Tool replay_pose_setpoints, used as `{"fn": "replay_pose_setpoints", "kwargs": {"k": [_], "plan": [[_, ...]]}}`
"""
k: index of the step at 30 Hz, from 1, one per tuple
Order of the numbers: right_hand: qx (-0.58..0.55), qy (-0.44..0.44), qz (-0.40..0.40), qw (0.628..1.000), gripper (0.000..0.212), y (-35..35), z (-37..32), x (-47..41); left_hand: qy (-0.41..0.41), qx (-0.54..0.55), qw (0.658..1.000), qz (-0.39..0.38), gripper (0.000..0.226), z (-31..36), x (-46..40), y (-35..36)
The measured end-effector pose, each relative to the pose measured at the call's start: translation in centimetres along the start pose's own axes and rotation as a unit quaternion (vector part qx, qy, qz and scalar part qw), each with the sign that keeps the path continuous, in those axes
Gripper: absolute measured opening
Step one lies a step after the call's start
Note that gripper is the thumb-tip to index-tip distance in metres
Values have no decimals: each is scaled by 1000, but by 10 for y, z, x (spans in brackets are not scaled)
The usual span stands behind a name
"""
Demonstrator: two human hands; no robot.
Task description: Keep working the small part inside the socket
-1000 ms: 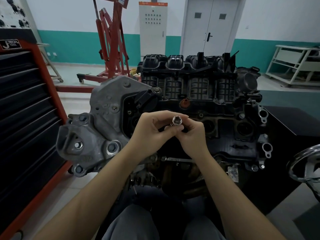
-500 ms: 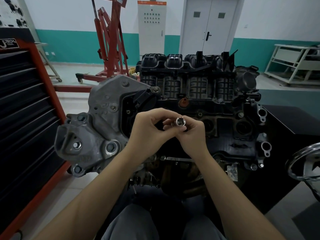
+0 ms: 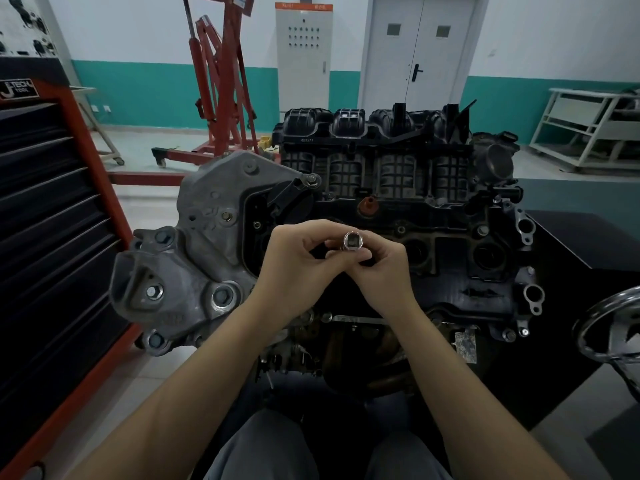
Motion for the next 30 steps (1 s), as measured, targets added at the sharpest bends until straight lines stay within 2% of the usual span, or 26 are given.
{"fn": "replay_pose_setpoints", "kwargs": {"k": [5, 9, 12, 17, 20, 23, 27, 30], "plan": [[0, 8, 3, 1000, 20, 0, 0, 1, -1, 41, 998, -51, 28, 1, 0, 1], [-9, 26, 17, 999, 16, 0, 2, 2, 4, -7, 1000, -13, 22, 0, -1, -1], [8, 6, 6, 1000, 18, -1, 1, 1, 1, -4, 1000, -3, 19, -1, -2, -3], [5, -6, 0, 1000, 23, -1, -2, 1, -14, 43, 997, -56, 25, -3, -1, -3], [-9, 25, 17, 1000, 18, -1, 2, 2, 4, -7, 1000, -19, 23, -1, -1, -3], [2, 18, 18, 1000, 16, 0, 2, 1, 11, -33, 999, 24, 19, -1, 0, -3], [12, -10, -3, 1000, 20, -1, -3, 1, 7, 2, 1000, -26, 21, -2, -2, -1], [6, 5, 16, 1000, 21, 0, -1, 1, -3, 52, 997, -49, 28, -2, -3, -1]]}}
Point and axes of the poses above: each hand's wrist, its own x-axis away from the middle knuckle, its own y-axis out of the palm, z = x × y, the point moved 3 cm from there along -x, towards the middle knuckle, and after that the axes turned 3 degrees about -y, right-handed, at the moved point
